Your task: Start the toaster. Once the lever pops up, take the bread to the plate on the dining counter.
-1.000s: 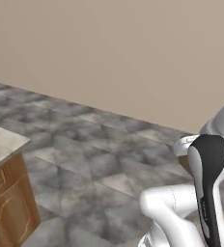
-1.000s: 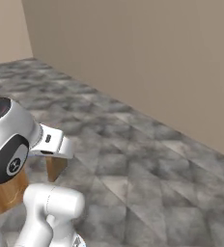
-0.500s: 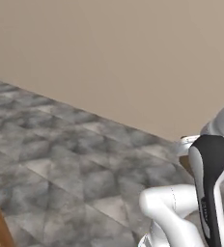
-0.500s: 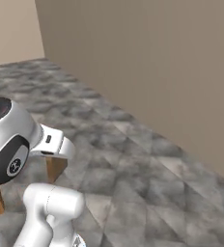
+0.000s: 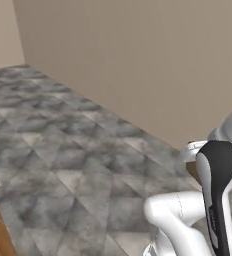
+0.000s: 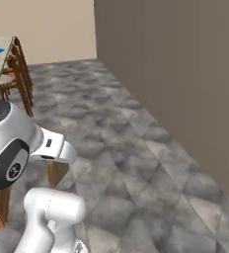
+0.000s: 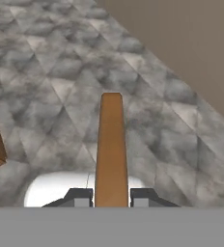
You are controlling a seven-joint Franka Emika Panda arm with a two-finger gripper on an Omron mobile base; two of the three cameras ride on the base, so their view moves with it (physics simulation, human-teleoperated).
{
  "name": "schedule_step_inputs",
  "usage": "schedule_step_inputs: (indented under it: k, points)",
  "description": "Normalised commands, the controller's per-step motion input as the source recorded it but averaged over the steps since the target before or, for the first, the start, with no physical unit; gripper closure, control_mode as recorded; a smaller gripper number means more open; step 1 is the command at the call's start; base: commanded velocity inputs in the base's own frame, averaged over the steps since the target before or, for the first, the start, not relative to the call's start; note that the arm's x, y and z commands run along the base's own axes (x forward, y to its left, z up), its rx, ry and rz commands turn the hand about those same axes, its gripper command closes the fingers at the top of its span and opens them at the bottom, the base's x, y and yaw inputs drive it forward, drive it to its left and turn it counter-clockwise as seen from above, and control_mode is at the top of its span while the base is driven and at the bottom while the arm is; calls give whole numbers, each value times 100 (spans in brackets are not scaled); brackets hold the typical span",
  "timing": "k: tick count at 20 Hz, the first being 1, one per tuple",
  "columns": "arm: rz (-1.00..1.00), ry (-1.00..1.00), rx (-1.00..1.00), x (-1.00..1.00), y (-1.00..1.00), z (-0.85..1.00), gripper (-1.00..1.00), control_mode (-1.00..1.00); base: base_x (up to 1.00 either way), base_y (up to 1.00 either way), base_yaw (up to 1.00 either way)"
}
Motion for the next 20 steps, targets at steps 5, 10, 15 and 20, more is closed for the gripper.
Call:
schedule_step_inputs:
  k: [5,10,15,20]
  points:
    - [0,0,0,0,0,0,100,100,100,-31,46]
    - [0,0,0,0,0,0,100,100,100,-30,44]
    - [0,0,0,0,0,0,100,100,100,-29,42]
    - [0,0,0,0,0,0,100,100,100,-26,36]
